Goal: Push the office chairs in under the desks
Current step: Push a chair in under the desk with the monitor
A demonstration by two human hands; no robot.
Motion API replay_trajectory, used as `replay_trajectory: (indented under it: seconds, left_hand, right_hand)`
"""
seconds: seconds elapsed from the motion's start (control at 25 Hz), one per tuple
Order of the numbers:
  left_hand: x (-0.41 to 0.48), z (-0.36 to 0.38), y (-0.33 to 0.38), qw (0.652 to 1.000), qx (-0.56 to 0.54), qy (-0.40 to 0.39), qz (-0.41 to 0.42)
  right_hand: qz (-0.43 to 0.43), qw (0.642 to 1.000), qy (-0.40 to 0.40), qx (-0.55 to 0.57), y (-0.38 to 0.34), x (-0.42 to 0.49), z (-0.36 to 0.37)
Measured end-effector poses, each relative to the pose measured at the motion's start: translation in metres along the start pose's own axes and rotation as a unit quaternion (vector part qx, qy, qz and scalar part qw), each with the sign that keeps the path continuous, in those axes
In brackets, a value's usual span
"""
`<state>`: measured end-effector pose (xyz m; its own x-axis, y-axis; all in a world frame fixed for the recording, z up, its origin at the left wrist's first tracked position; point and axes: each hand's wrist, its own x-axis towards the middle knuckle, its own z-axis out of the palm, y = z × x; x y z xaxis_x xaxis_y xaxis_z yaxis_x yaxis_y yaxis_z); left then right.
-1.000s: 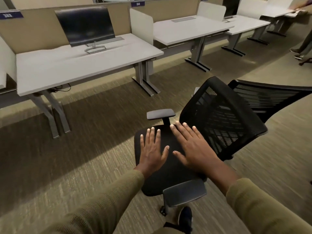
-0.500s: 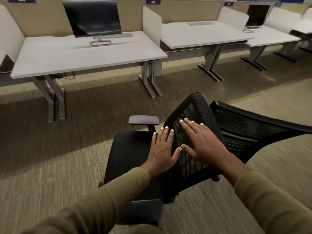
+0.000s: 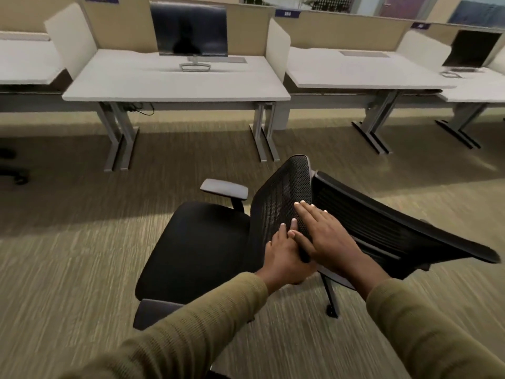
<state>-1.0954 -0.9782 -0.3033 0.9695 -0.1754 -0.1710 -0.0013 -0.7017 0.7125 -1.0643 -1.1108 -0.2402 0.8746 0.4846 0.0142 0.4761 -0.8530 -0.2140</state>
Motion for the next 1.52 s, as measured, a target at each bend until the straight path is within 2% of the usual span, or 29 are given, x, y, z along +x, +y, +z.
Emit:
replay_trajectory:
  seconds: [0.08, 0.24, 0.4, 0.56, 0.92, 1.08, 1.24, 1.4, 1.52]
  left_hand:
    - [0.002, 0.005, 0.004, 0.999, -0.018, 0.0, -0.039]
    - [-0.002, -0.018, -0.007, 0.999, -0.012, -0.002, -0.036]
    - [-0.025, -0.047, -0.032, 0.999, 0.001, -0.039, -0.018]
    - [-0.062, -0.076, -0.07, 0.998, -0.011, -0.047, -0.043]
    - [-0.113, -0.177, -0.157, 0.987, 0.091, 0.032, -0.126]
    - [-0.117, -0.223, -0.2, 0.979, 0.074, 0.091, -0.164]
    - [-0.102, -0.265, -0.245, 0.973, 0.041, 0.131, -0.186]
    - [-0.066, -0.31, -0.285, 0.973, 0.038, 0.134, -0.183]
    - [-0.032, -0.339, -0.31, 0.969, 0.11, 0.135, -0.178]
  right_hand:
    - [0.001, 1.0, -0.009, 0.009, 0.016, -0.003, 0.004]
    - [-0.019, 0.999, -0.029, 0.014, 0.028, 0.004, 0.017]
    - [-0.049, 0.998, -0.026, -0.002, 0.019, 0.024, 0.034]
    - [-0.074, 0.997, -0.019, -0.004, 0.01, 0.054, 0.051]
    - [-0.063, 0.997, 0.021, 0.039, -0.031, 0.127, 0.07]
    - [-0.04, 0.998, 0.03, 0.027, -0.064, 0.167, 0.078]
    - [-0.039, 0.998, 0.042, 0.016, -0.095, 0.206, 0.089]
    - [-0.032, 0.999, 0.031, 0.013, -0.114, 0.256, 0.091]
    - [0.012, 0.999, 0.033, -0.007, -0.132, 0.285, 0.098]
